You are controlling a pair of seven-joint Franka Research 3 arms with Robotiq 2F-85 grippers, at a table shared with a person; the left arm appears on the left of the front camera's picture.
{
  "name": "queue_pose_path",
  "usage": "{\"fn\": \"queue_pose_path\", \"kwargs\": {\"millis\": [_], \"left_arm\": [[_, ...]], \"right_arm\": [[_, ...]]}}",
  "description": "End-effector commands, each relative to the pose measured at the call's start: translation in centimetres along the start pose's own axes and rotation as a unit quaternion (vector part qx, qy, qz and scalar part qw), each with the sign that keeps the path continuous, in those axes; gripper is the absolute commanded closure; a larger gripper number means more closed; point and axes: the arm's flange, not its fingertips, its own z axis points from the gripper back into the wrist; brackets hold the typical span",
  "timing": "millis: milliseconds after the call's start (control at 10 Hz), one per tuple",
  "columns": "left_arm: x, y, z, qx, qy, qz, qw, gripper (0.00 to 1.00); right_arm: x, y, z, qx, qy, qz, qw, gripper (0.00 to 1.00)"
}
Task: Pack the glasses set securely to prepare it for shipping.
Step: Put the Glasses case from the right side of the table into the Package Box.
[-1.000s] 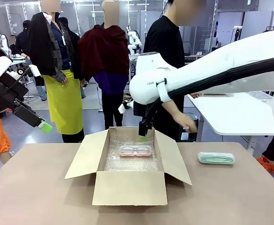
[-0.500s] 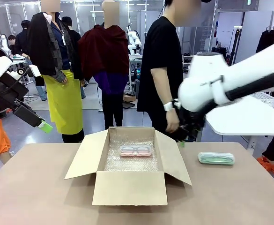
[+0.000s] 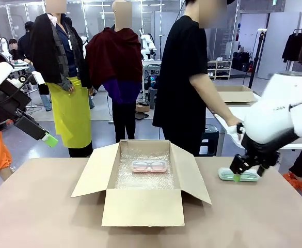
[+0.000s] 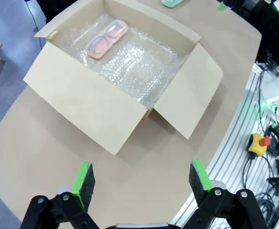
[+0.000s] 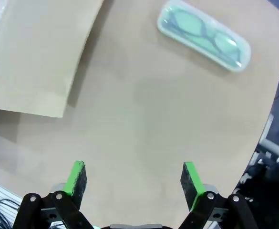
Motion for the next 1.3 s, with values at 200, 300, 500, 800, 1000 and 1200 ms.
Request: {"fn": "queue_pose_path", "kwargs": {"millis": [200,300,500,800,1000,1200], "left_arm": [[-0.1,0.0,0.3,-0.010,-0.006,-0.005,1.000,0.00],[-0.1,0.0,0.3,-0.010,-0.006,-0.005,1.000,0.00],[-0.1,0.0,0.3,-0.010,-0.006,-0.005,1.000,0.00],[-0.1,0.0,0.3,-0.010,-0.006,-0.005,1.000,0.00],[-0.1,0.0,0.3,-0.010,-0.006,-0.005,1.000,0.00],[-0.1,0.0,0.3,-0.010,-0.006,-0.005,1.000,0.00]], "right_arm": [[-0.4,-0.4,-0.6,0.056,-0.043,-0.021,0.997,0.00],[-0.9,-1.9,-0.5,0.014,-0.008,-0.037,0.999,0.00],[-0.9,-1.9,-0.5,0.014,-0.008,-0.037,0.999,0.00],[-0.9,-1.9,-0.5,0.014,-0.008,-0.037,0.999,0.00],[-0.9,-1.9,-0.5,0.022,-0.012,-0.038,0.999,0.00],[1.9,-3.4,0.5,-0.001,0.006,0.117,0.993,0.00]]}}
